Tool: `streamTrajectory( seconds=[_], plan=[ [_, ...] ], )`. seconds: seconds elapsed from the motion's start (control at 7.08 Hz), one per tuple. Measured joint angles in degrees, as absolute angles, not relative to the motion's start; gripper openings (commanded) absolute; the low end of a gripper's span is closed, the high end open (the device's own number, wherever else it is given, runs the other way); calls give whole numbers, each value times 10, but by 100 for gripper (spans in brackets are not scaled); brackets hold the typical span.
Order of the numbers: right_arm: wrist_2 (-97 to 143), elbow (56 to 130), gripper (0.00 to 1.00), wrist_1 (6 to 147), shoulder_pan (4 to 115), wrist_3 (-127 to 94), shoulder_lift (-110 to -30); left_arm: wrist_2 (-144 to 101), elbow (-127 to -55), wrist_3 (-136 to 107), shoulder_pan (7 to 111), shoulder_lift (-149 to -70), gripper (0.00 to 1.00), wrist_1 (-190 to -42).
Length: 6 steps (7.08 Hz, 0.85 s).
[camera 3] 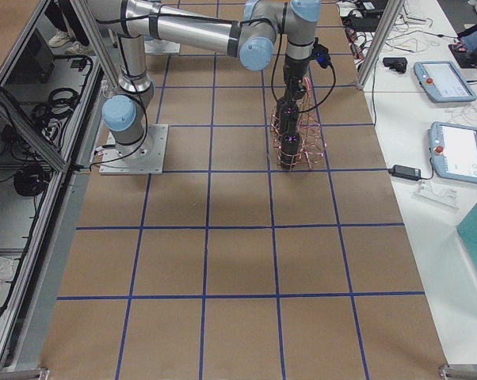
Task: Take wine from basket and place on tray
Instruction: 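Lift the dark bottle out of the rack with the right gripper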
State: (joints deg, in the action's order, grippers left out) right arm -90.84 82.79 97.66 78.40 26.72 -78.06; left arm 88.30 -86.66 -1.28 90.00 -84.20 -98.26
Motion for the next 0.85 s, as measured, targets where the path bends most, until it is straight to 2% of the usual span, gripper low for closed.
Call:
streamTrajectory(
  seconds=[0.85],
  plan=[
    [-907,774,0,826,788,251,-855,883,-867,-12,899,-842,100,-983]
  ],
)
